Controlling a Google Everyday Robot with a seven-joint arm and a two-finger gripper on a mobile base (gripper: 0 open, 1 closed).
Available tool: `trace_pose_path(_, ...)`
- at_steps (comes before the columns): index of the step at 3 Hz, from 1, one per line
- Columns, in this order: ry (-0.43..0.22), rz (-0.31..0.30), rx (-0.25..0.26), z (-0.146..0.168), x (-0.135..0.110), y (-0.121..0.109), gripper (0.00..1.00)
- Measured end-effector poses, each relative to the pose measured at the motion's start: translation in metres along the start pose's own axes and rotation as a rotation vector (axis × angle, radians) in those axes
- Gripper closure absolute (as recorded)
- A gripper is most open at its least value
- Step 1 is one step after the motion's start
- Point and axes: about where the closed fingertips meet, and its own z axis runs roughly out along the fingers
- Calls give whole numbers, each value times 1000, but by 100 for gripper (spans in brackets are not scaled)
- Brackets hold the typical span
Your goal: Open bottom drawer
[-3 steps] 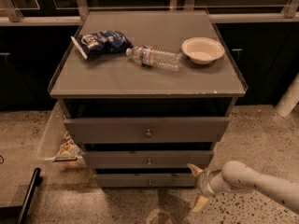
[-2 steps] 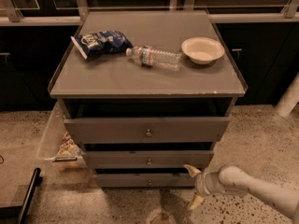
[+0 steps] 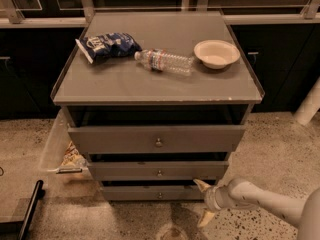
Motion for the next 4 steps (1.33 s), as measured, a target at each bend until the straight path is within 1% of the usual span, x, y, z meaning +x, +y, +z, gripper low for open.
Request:
trace_pose_path(1, 5, 18, -34, 34, 17, 9, 0)
trace_pose_path(2, 8, 23, -43, 59, 35, 13, 0)
trace_pose_path(3, 3, -33, -20, 74, 40, 4, 0)
trace_pose_path(4, 4, -33, -19, 75, 40, 3, 0)
